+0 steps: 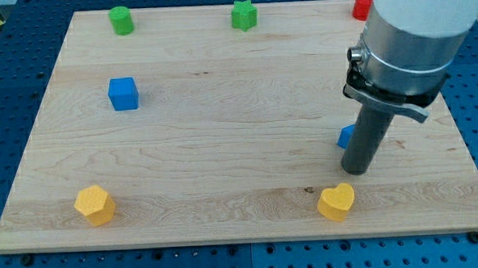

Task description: Push the yellow heart to the bottom center of the board

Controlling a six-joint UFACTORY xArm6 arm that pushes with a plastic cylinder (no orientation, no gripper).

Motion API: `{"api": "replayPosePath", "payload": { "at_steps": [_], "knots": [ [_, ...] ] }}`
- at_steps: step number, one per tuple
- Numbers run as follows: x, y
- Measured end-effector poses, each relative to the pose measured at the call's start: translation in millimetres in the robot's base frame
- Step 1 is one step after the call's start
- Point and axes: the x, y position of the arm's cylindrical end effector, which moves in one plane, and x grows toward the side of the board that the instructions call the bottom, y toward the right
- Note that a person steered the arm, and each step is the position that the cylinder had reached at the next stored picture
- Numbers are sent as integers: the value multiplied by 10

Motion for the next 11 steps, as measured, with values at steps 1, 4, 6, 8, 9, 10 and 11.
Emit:
{"api": "replayPosePath", "payload": {
  "at_steps": [1,4,6,8,9,10,11],
  "knots": [
    [203,76],
    [410,140],
    [437,123],
    [438,-147],
    [438,-232],
    [438,-236],
    [494,-235]
  ]
}}
